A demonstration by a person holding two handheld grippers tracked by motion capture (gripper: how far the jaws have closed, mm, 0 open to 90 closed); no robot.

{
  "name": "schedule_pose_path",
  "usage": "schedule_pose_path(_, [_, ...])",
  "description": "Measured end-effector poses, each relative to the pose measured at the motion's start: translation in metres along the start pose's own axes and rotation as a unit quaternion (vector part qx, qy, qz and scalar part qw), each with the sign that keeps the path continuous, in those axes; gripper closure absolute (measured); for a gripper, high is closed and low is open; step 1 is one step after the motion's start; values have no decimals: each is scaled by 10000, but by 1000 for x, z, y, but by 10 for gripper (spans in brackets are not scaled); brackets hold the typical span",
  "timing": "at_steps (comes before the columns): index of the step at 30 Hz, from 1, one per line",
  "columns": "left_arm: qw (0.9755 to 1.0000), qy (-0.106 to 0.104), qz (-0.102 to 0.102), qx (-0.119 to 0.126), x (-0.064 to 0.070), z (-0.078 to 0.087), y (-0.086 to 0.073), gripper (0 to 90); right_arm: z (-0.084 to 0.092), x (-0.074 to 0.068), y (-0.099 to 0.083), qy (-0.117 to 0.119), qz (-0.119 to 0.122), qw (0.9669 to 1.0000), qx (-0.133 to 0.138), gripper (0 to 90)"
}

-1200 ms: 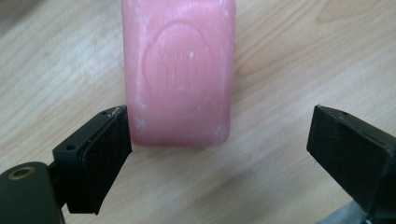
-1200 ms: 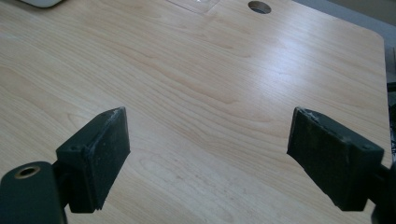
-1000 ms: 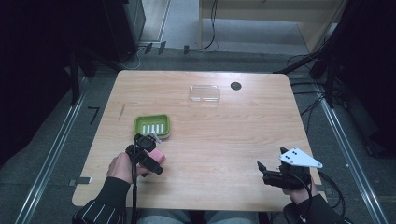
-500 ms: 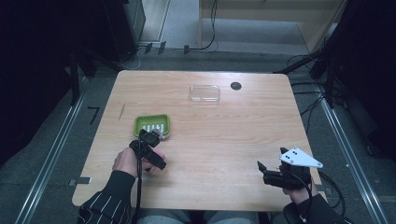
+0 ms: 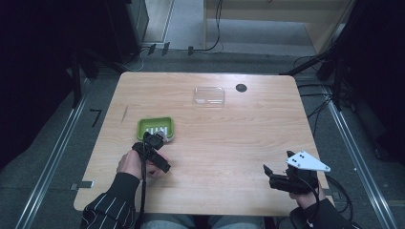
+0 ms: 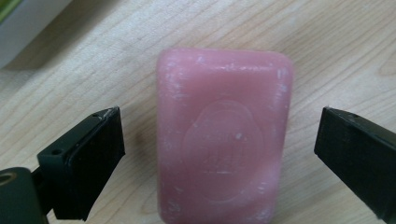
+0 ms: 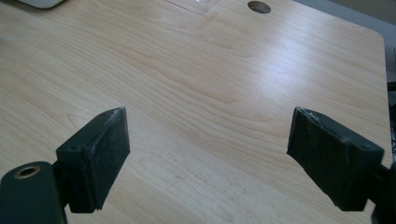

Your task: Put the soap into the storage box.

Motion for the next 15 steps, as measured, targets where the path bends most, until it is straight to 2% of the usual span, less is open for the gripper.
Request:
schedule_pose_path(3, [10000,-20,-14,-7,0,0,0,41,0,0,0,-3,0,10000,6,138])
schedule_pose_path(7, [9999,-73,-55,58,2,0,1,146,0,0,0,-3,-7,10000,3,138])
schedule_pose_path(15, [9999,0,-110,-2,2,-2,0,239,0,0,0,-5,-18,10000,8,138])
Point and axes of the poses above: each handheld gripper's, and its own axes: z roughly backward along the jaws, y roughly out of its top, x roughly to its right, the point moved 8 cm from there along -z, roughly forward along the jaws
